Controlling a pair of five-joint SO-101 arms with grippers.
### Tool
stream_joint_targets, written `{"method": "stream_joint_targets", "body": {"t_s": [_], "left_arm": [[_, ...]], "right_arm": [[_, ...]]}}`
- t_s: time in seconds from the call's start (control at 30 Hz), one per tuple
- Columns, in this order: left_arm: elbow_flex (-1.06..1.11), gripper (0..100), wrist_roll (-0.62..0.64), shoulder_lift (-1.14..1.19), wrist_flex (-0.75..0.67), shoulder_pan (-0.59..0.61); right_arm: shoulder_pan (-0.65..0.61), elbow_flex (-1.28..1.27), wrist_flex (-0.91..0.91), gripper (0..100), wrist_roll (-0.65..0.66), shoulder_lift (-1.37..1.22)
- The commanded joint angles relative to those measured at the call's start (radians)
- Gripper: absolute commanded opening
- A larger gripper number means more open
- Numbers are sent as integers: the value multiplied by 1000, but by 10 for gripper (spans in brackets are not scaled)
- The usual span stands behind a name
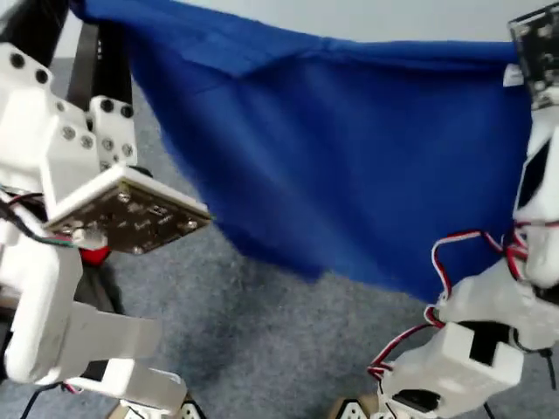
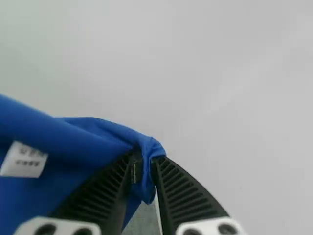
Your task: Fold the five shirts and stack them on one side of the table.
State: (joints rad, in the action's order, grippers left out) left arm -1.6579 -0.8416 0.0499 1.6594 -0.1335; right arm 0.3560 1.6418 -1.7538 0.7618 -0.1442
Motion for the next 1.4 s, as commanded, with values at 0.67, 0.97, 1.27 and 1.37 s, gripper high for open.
{"method": "stream_joint_targets", "body": {"t_s": [0.67, 0.97, 1.27, 1.37], "left_arm": [[-15, 14, -28, -178, -112, 126], [-12, 14, 2, -258, 95, 126], [361, 14, 107, -253, 94, 166], [627, 14, 110, -250, 92, 152]], "right_arm": [[44, -58, -44, 10, 100, 189], [-28, -651, -41, 10, 101, 642], [-194, -1246, -28, 10, 98, 846], [-255, -1465, 48, 9, 97, 832]]}}
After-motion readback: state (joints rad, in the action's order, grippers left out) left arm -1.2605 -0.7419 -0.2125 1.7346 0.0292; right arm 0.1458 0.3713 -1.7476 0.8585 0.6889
